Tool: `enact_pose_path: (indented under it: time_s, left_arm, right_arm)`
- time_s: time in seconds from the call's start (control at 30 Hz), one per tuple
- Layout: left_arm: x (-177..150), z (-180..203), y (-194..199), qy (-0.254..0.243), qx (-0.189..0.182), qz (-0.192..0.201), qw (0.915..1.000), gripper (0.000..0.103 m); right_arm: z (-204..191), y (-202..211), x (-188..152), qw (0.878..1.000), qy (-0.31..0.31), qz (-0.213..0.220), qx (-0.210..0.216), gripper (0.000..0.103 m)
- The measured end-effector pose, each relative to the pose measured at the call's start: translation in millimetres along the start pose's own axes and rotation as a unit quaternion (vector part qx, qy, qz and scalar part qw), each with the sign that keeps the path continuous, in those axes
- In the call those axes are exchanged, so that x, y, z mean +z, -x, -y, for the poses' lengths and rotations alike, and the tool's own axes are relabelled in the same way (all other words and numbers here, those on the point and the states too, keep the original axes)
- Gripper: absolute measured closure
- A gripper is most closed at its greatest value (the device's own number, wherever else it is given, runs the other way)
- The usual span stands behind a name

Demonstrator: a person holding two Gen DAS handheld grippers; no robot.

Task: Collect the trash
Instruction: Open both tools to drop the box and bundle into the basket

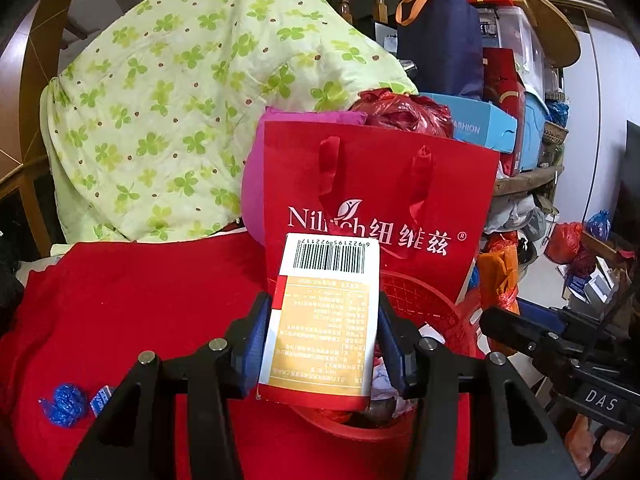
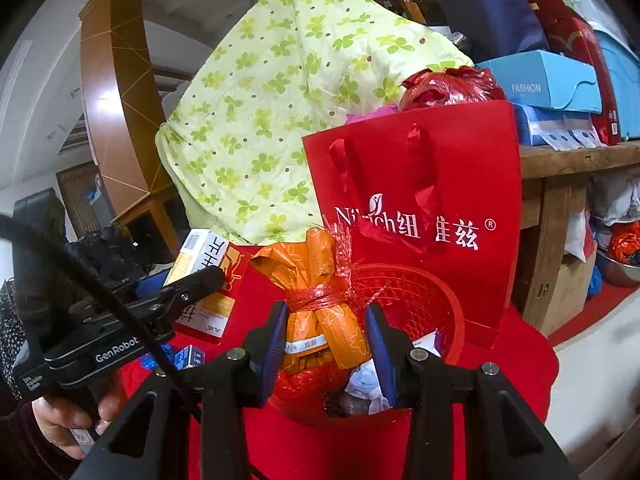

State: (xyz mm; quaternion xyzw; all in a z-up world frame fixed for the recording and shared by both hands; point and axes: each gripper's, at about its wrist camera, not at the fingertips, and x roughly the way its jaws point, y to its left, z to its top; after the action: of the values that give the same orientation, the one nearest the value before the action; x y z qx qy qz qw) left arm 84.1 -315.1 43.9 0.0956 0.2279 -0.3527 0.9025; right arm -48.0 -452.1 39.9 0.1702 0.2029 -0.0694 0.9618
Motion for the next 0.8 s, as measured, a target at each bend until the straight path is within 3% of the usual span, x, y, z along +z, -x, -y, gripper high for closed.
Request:
enact_pose_path:
  time_s: [0.2,0.47,0.67,0.73,0.8]
  left_arm:
    - [-1,6,-19,0.003,-0.003,-0.014,0.9999,0.051]
    - [-8,1,-50,0.038,-0.046,-0.049,0.9970,0.050]
    - [-18,2,-73,0.041,-0.055,-0.073,0.9950,0.050]
    - [-21,2,-76,0.036,-0.053,-0.078,0.9949,0.042]
    - [-23,-1,-74,0.034,-0.045,-0.077,0.9954,0.035]
  right_arm:
    - [10,-10,1,1.000,0.000,-0.007,0.000,0.061]
    - [34,-31,1,1.000,-0.017,-0.019,-0.008,0.060]
    - [51,-57,-5,0.999,-0.039,-0.036,-0.003,0.057]
    - [53,-63,-7,0.998,-0.044,-0.042,0.002,0.045]
    - [55,-66,-10,0.998,-0.047,-0.043,0.000,0.044]
